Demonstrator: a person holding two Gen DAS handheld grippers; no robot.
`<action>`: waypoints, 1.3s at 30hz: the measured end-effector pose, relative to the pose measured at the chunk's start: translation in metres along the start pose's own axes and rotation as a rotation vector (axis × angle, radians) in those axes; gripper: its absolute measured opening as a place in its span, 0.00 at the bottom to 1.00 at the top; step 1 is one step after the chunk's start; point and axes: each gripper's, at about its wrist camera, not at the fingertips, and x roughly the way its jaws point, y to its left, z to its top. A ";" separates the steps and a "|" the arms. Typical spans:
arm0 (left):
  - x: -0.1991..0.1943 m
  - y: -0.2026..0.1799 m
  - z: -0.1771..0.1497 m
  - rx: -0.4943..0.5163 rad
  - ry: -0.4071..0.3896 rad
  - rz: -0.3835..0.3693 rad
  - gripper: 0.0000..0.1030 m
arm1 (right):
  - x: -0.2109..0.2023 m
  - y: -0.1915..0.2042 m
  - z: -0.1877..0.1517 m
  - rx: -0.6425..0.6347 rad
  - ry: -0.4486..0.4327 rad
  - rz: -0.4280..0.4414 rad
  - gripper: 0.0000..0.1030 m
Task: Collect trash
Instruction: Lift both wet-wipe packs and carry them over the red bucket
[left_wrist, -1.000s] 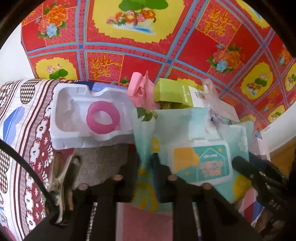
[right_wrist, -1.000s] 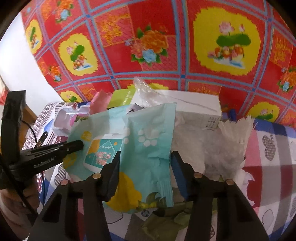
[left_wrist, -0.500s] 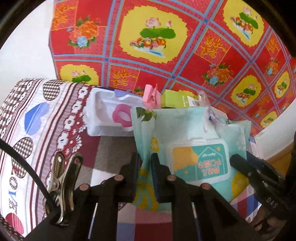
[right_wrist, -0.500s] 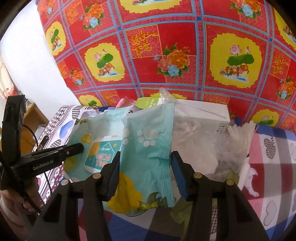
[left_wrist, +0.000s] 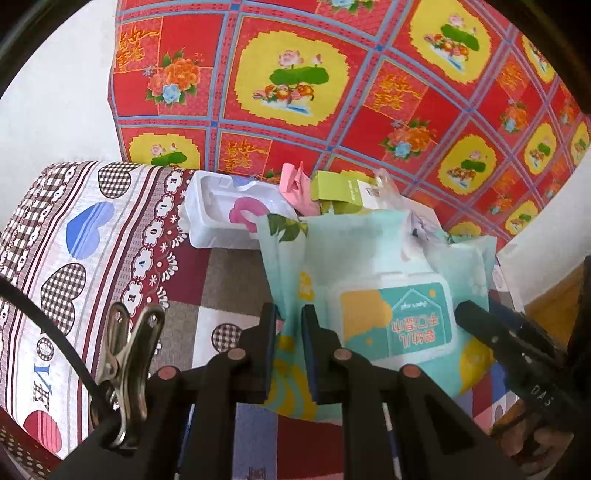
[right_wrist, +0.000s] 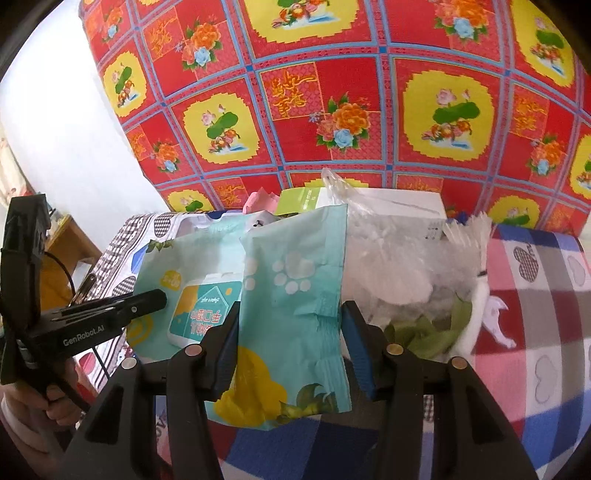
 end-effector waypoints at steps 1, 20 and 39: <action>-0.002 -0.001 -0.001 0.008 0.002 -0.003 0.14 | -0.002 -0.001 -0.002 0.009 -0.002 -0.001 0.51; -0.014 -0.036 -0.023 0.158 0.036 -0.088 0.14 | -0.051 -0.016 -0.045 0.163 -0.060 -0.101 0.51; -0.025 -0.085 -0.045 0.303 0.061 -0.194 0.14 | -0.108 -0.036 -0.086 0.289 -0.127 -0.226 0.51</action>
